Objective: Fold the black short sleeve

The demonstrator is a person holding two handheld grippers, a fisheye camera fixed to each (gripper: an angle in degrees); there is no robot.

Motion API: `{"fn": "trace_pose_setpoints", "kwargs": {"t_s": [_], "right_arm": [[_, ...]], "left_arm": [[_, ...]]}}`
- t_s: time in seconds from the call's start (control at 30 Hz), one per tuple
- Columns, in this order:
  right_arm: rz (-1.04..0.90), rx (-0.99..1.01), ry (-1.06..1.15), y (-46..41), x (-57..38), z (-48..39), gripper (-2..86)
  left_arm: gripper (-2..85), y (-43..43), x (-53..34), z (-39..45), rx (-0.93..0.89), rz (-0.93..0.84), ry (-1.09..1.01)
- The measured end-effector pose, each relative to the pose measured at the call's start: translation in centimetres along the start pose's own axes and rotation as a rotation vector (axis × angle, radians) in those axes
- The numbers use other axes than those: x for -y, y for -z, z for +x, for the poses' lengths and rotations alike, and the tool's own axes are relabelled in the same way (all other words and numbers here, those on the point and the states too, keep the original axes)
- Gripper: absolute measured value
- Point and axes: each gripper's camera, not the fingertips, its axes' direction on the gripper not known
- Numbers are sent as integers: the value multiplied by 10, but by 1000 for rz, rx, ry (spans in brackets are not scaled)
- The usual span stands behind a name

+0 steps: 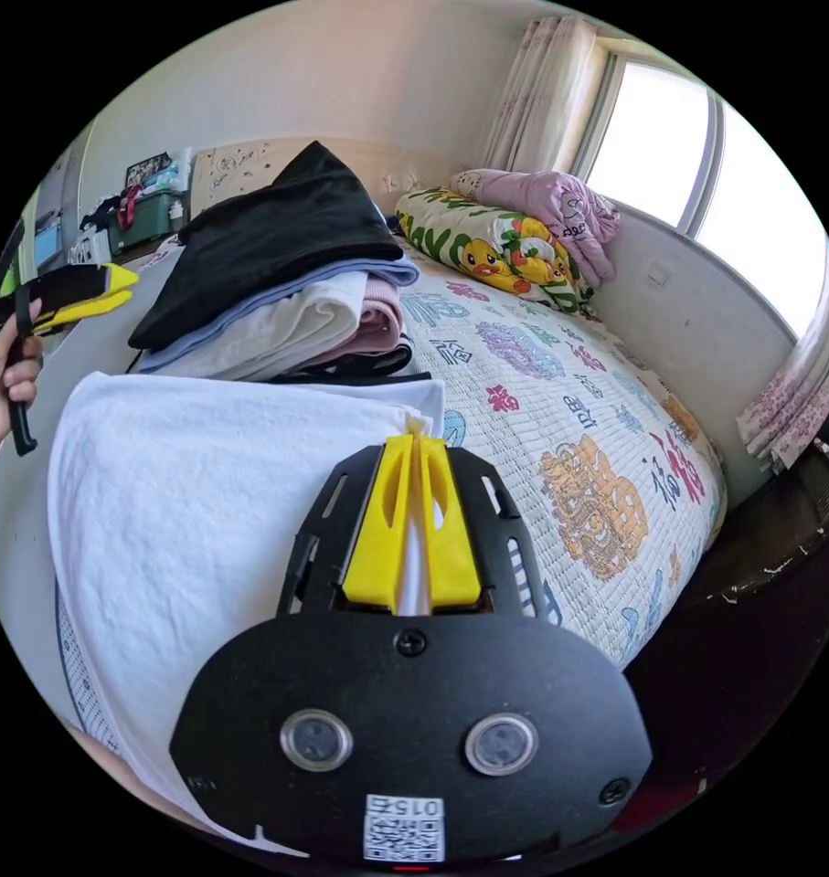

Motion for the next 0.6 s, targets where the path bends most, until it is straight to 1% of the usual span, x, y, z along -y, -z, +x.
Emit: {"fn": "trace_pose_setpoints", "kwargs": {"t_s": [0.07, 0.17, 0.23, 0.3, 0.37, 0.43, 0.5, 0.57, 0.6], "right_arm": [[8, 24, -15, 8, -4, -1, 4], [16, 39, -25, 17, -6, -3, 4], [19, 29, -22, 22, -6, -9, 4], [22, 11, -15, 26, -5, -15, 4], [22, -1, -12, 29, -3, -20, 6], [23, 2, -14, 32, 0, -20, 8], [26, 16, -20, 34, 3, -17, 13], [24, 57, -42, 36, 10, -7, 28], [25, 72, -54, 37, 12, -2, 34]], "left_arm": [[143, -33, 10, 24, 75, -53, -106], [138, -72, 13, 41, 154, -146, -163], [114, -74, 13, 42, 178, -116, -153], [84, -71, 15, 40, 149, -109, -132], [27, -60, 19, 36, 127, -124, -120], [16, -46, 24, 31, 81, -121, -83], [9, -20, 27, 25, 17, -65, -39], [3, 27, 29, 16, -83, 38, 23], [1, 40, 30, 15, -96, 63, 30]]}}
